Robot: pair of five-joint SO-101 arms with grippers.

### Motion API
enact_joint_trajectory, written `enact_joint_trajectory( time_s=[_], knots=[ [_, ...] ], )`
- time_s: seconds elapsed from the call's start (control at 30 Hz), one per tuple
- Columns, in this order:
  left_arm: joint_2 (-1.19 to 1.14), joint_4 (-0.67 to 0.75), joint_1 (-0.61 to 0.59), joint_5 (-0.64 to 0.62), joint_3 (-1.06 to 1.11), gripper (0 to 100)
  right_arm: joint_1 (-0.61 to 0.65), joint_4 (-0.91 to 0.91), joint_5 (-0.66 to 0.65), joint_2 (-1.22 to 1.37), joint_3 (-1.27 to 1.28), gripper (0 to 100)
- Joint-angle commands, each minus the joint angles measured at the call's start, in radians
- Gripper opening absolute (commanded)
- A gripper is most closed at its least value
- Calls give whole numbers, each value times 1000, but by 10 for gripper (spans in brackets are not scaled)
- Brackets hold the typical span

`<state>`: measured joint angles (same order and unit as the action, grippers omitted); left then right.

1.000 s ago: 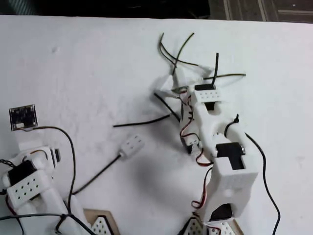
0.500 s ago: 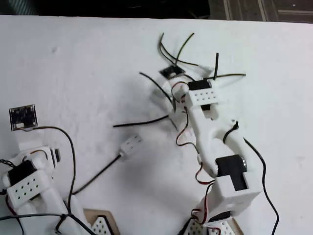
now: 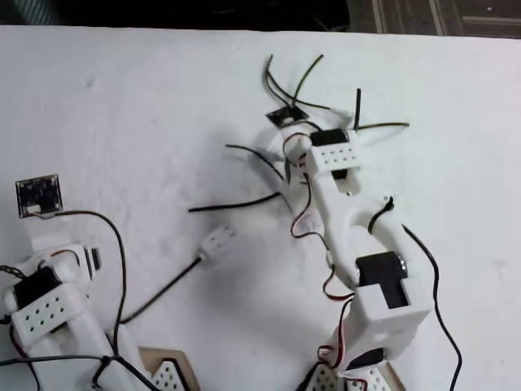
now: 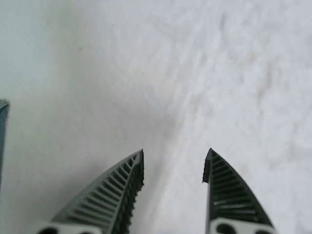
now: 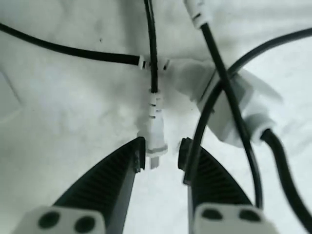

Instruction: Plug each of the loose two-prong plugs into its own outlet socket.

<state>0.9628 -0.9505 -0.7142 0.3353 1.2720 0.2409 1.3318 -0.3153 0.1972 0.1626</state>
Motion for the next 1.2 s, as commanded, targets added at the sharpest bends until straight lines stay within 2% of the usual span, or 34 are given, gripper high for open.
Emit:
enact_joint_trajectory(
  time_s=[0.0,0.3,0.5,1.17],
  knots=[
    [18,17,7,-6,-5,207,4,45,8,-25,-61,118],
    [18,17,7,-6,-5,208,15,-5,12,74,-64,117],
    [18,17,7,-6,-5,208,42,-5,83,79,-64,117],
    [18,17,7,-6,-5,207,64,21,74,91,-78,115]
  ],
)
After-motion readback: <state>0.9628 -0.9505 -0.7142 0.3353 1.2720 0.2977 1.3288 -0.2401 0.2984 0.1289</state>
